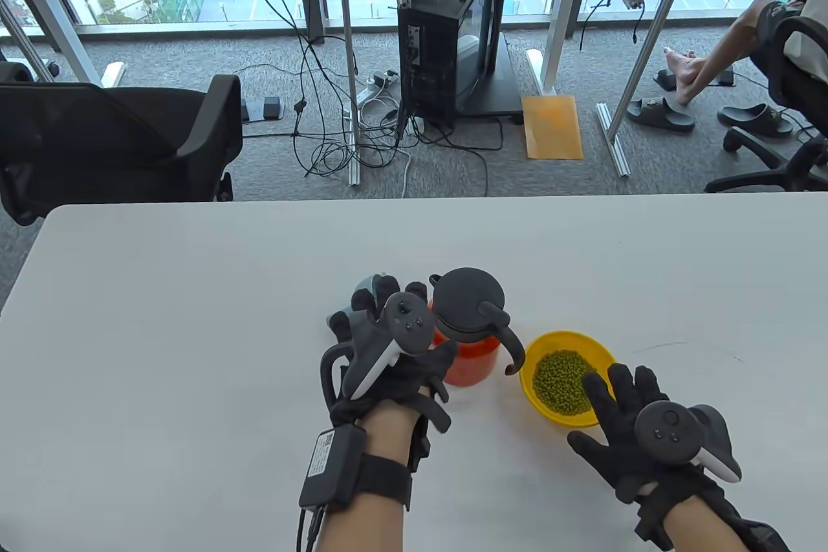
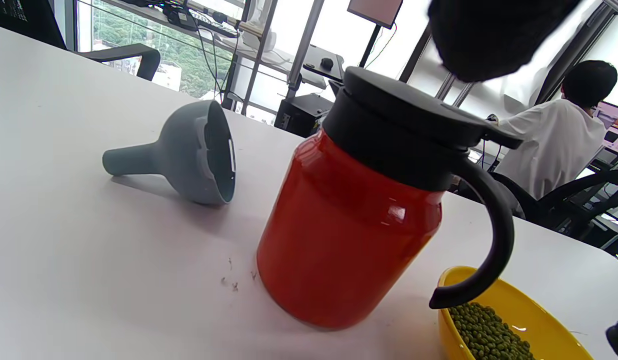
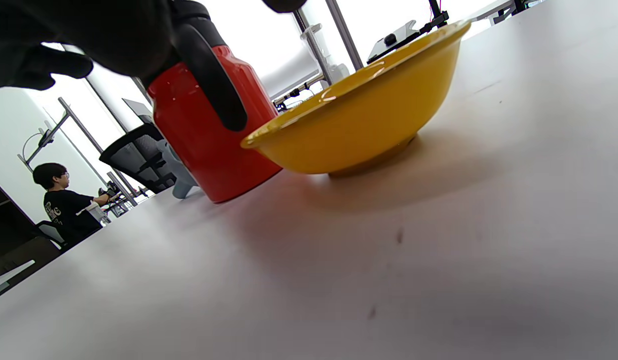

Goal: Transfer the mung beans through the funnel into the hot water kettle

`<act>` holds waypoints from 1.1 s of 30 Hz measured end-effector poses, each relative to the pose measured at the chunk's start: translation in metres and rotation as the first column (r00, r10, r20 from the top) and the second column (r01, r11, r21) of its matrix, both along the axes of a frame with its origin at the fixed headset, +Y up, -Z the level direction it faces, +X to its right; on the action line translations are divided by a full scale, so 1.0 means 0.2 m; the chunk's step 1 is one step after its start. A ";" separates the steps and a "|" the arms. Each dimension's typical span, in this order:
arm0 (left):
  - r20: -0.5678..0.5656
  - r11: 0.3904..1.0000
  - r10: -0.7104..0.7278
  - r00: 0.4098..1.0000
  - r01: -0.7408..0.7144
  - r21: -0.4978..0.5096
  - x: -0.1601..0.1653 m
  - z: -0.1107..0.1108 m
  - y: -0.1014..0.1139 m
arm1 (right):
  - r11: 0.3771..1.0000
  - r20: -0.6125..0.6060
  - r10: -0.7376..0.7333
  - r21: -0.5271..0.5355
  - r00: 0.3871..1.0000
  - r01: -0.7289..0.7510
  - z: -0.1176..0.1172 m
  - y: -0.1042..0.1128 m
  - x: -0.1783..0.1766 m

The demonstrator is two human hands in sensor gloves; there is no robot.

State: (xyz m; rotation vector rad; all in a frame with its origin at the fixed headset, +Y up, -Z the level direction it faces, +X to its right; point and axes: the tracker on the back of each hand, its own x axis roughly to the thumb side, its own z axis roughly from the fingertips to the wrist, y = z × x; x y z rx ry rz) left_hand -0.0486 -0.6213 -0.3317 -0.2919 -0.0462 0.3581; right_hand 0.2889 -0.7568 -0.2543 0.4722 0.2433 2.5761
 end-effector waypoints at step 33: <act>0.304 0.964 -0.163 0.939 0.217 -0.155 0.37 -0.42 -0.13 | 1.000 -0.049 -0.012 -0.014 0.999 0.012 0.00 -0.02 -0.03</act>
